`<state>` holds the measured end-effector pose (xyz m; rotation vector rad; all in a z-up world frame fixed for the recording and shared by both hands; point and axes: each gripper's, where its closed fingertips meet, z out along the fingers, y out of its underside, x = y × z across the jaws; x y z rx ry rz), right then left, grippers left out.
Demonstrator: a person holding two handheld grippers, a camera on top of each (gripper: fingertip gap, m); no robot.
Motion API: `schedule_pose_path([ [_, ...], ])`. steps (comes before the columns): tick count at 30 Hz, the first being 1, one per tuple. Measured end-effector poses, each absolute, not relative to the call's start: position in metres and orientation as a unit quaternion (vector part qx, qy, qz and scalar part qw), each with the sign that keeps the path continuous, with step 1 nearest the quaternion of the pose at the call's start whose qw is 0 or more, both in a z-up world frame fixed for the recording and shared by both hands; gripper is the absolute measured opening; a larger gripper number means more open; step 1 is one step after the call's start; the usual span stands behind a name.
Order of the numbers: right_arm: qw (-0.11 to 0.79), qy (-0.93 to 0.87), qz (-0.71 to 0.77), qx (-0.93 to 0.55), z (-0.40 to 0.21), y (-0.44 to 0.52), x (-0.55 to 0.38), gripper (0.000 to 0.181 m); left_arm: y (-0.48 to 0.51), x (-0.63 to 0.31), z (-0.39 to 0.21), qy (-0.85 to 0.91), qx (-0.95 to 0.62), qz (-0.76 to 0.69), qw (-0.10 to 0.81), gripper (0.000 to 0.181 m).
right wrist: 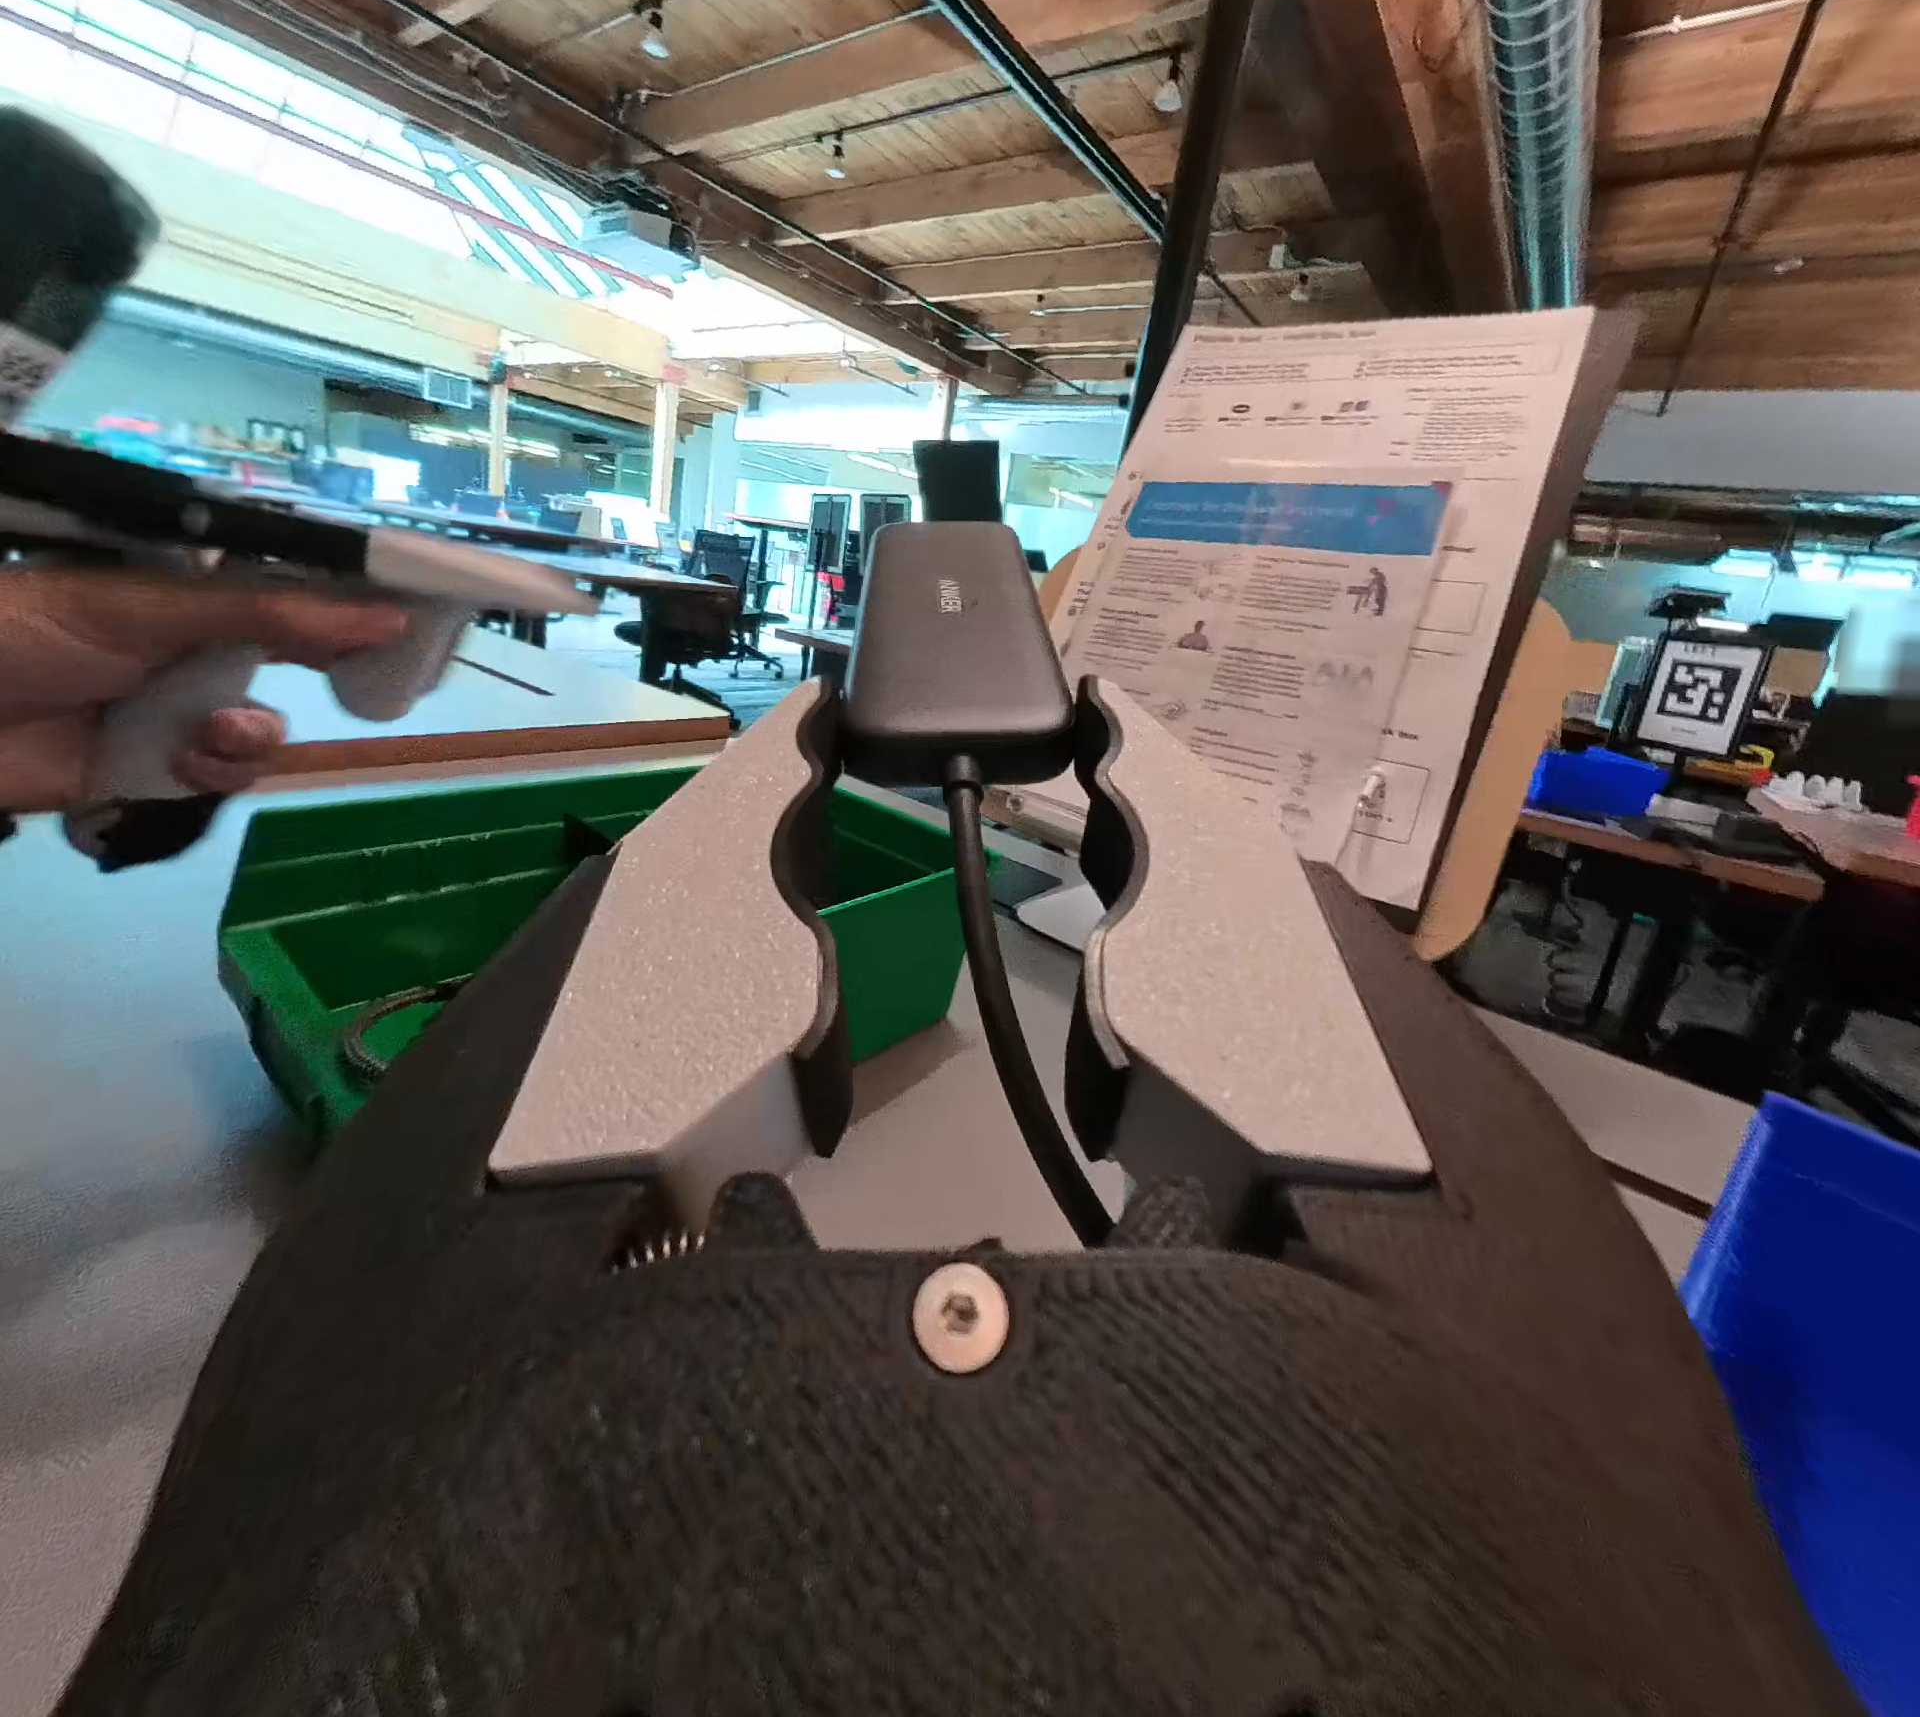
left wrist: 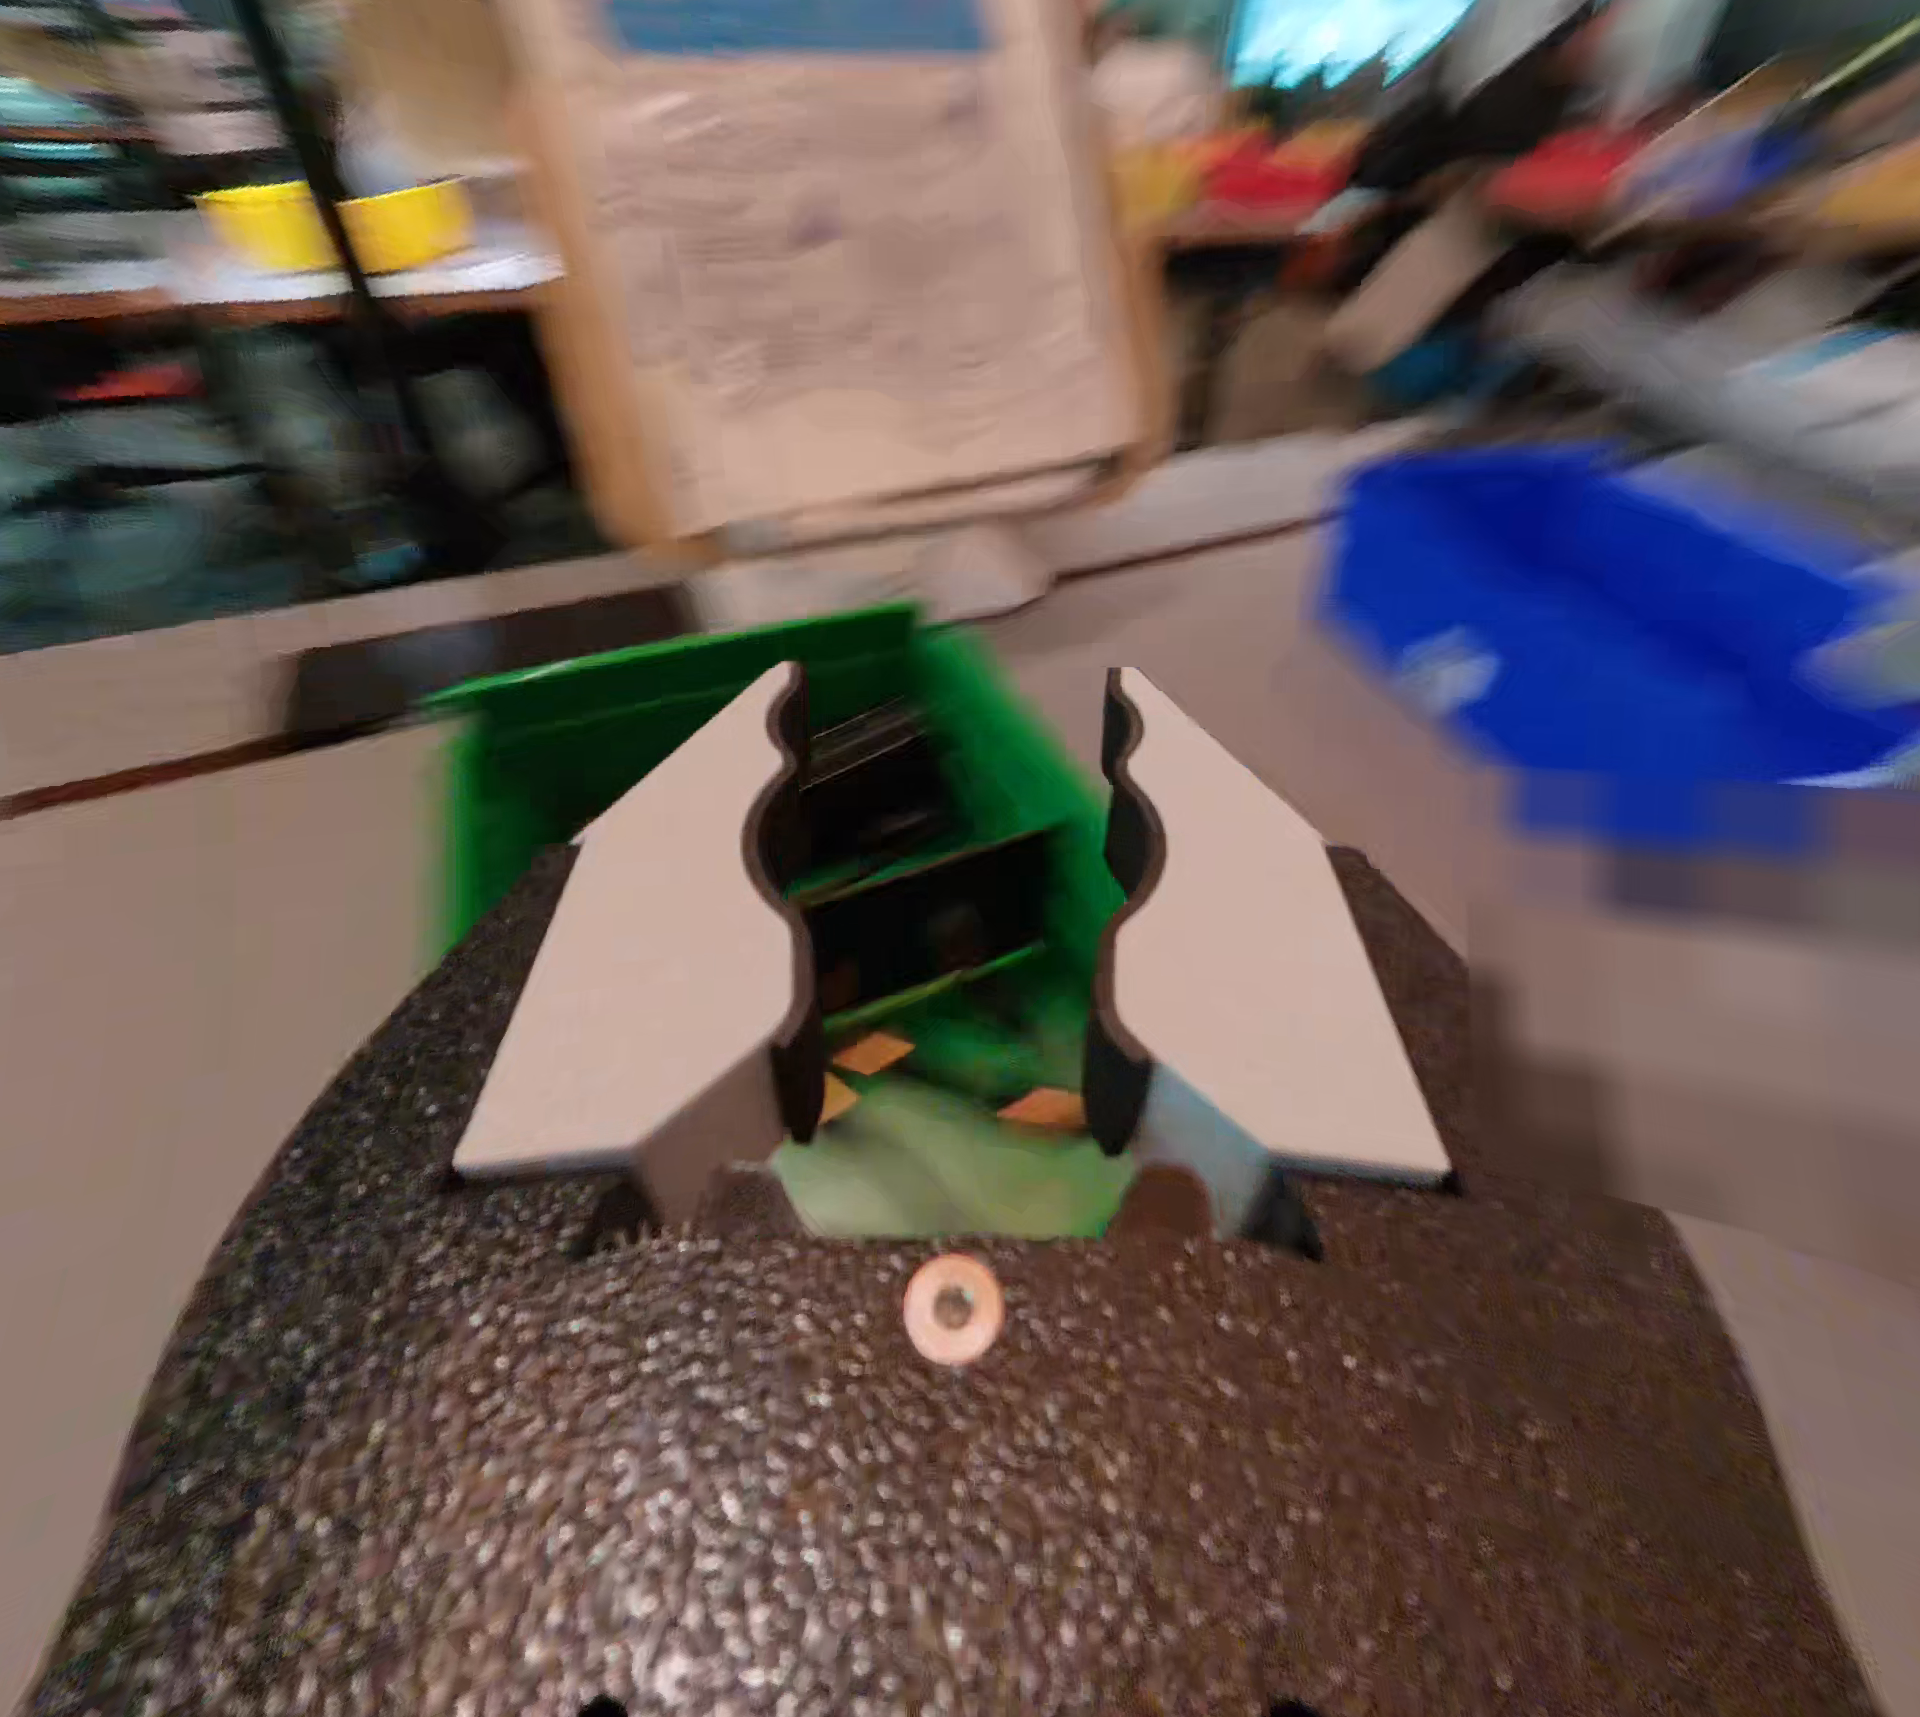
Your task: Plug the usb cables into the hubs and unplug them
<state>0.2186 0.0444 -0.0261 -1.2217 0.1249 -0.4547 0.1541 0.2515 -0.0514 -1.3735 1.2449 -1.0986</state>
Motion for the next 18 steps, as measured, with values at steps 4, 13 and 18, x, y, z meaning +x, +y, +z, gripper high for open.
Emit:
schedule_pose_path([
  [4,0.788,0.080,-0.204,-0.576,-0.028,0.052,0.219,0.044,0.350,0.101,-0.132,0.530,-0.699,-0.237,0.418,0.073],
  [13,0.772,0.108,-0.200,-0.594,-0.053,0.080,0.222,0.044,0.387,0.086,-0.191,0.541,-0.708,-0.228,0.393,0.005],
  [18,0.766,0.122,-0.206,-0.596,-0.058,0.072,0.236,0.044,0.432,0.055,-0.191,0.523,-0.720,-0.233,0.391,0.004],
])
